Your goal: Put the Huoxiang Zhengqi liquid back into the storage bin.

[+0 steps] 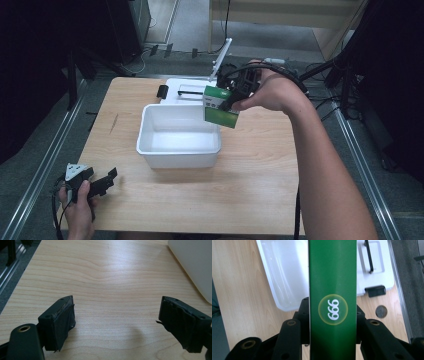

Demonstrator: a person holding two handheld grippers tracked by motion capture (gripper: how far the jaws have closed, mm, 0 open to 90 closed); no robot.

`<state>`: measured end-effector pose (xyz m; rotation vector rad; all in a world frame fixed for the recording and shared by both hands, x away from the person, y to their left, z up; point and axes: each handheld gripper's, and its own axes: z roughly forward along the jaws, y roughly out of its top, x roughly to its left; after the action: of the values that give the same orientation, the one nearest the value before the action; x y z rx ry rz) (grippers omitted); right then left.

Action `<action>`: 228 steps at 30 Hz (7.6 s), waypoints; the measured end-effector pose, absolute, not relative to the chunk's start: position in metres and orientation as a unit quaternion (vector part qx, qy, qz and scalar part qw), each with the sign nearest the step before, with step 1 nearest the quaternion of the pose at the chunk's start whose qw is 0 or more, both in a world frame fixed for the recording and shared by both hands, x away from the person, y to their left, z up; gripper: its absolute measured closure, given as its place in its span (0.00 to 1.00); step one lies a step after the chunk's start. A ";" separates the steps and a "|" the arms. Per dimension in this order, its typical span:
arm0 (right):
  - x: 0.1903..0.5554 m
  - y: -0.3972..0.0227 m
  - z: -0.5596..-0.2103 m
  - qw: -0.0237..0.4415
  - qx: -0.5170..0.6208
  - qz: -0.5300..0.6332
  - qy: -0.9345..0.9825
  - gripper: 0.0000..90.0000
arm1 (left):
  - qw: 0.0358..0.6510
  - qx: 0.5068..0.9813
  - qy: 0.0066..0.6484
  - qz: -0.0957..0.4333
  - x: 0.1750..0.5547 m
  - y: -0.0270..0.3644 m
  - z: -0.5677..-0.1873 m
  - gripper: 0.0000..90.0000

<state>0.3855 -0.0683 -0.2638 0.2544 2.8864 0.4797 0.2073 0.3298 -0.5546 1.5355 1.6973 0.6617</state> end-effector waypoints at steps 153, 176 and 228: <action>0.390 -0.143 -0.353 0.080 0.349 0.251 0.899 0.03 | 0.371 0.598 0.663 0.256 0.208 0.330 -0.555 0.16; 0.355 -0.230 -0.427 0.161 0.426 0.350 0.818 0.00 | 0.369 0.600 0.662 0.256 0.208 0.328 -0.555 0.16; 0.233 -0.348 -0.547 0.242 0.551 0.422 0.678 0.00 | 0.361 0.607 0.660 0.258 0.207 0.327 -0.555 0.16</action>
<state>0.2329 -0.3484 -0.5469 1.5078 1.8538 1.1535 0.2074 0.3268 -0.5546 1.5625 1.6991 0.6647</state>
